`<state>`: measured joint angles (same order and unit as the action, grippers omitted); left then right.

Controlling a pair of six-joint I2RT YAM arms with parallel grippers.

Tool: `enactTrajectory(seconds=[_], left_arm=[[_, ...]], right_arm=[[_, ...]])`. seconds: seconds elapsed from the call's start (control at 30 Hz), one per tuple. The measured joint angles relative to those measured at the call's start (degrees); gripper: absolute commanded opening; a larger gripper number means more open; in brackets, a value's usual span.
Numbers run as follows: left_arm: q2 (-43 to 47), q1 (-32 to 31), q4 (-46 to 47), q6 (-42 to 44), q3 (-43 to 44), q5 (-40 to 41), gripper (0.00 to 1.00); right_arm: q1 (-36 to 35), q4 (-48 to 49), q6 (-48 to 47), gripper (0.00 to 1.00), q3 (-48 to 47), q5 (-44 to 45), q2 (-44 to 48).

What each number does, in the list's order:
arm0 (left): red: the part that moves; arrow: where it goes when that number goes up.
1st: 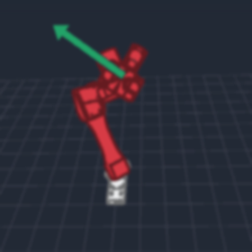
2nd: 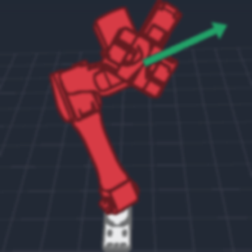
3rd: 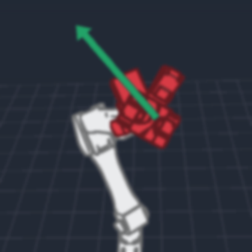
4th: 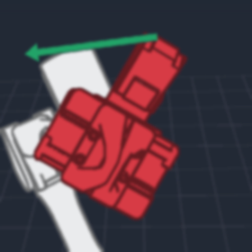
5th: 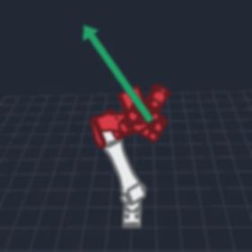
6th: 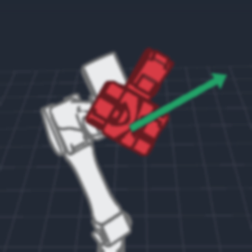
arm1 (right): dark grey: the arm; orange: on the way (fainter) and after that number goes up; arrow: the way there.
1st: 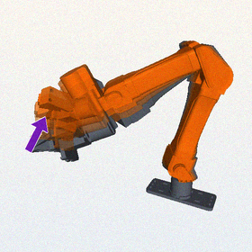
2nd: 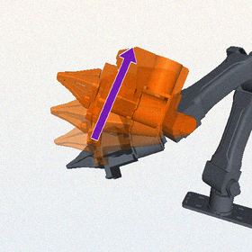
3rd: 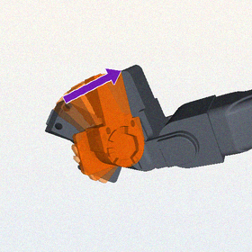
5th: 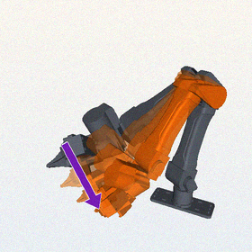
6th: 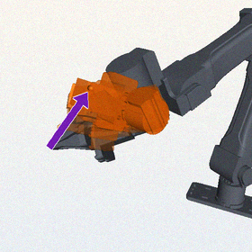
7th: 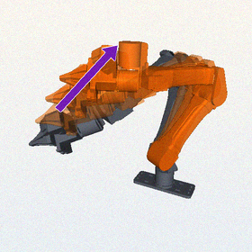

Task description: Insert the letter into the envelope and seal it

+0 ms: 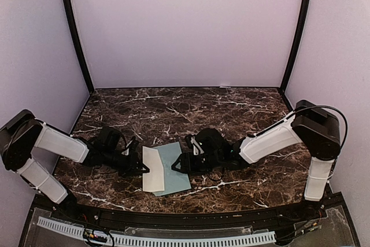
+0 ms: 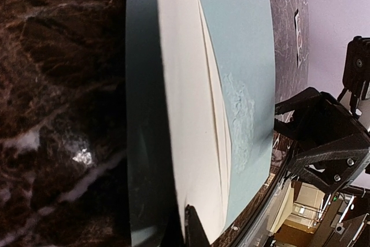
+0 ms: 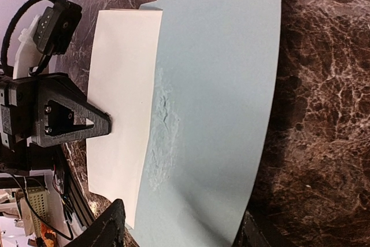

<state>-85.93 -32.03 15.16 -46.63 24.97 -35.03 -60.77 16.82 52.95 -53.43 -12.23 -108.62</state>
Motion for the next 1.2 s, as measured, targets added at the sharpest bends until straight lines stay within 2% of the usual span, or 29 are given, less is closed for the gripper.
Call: enactTrajectory(seconds=[0.5,0.67,0.87,1.2], left_arm=[[-4.00,0.00,7.58,-2.25,-0.11,-1.90,0.00],[-5.73,0.00,9.66,-2.47,-0.20,-2.78,0.00],[-7.13,-0.07,10.14,-1.97,0.26,-3.15,0.00],[-10.01,-2.80,10.12,-0.98,3.52,-2.69,0.00]], right_arm=[[0.00,2.16,1.53,0.40,1.18,-1.55,-0.50],[0.00,2.71,2.25,0.37,1.29,-1.77,-0.50],[0.00,2.91,2.54,0.35,1.29,-1.92,-0.50],[0.02,2.82,3.21,0.23,1.38,-1.66,-0.50]])
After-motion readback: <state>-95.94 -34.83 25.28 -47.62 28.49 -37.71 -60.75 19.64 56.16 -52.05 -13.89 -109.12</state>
